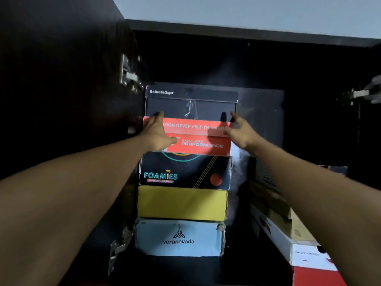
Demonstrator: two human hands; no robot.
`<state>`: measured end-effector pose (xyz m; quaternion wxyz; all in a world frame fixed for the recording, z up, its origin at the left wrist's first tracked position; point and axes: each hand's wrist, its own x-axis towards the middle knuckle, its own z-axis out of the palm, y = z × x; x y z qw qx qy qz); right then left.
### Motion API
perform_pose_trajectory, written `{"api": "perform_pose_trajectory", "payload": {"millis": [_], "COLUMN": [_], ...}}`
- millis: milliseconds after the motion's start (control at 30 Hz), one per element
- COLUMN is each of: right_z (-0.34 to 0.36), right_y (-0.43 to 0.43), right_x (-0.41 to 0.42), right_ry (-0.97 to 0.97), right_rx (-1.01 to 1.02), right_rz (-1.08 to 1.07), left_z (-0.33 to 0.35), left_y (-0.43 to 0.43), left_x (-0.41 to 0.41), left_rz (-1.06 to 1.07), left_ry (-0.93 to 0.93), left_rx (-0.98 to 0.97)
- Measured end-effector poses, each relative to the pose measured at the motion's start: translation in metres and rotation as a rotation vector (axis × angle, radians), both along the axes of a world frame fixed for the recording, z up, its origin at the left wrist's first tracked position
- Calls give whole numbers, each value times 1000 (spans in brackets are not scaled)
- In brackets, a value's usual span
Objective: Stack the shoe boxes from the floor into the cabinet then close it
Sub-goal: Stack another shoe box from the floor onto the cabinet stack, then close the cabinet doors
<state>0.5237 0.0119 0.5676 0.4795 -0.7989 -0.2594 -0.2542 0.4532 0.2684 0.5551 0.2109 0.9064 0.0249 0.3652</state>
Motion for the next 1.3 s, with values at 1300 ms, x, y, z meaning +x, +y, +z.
{"api": "perform_pose_trajectory", "payload": {"millis": [1300], "right_z": [-69], "right_y": [75], "right_x": [-380], "right_ry": [-375], "right_rx": [37], "right_rz": [557], "left_z": [-99], "left_y": [-21], "left_x": [-379], "left_rz": [-337], "left_ry": [-309], "left_rx": [-318]}}
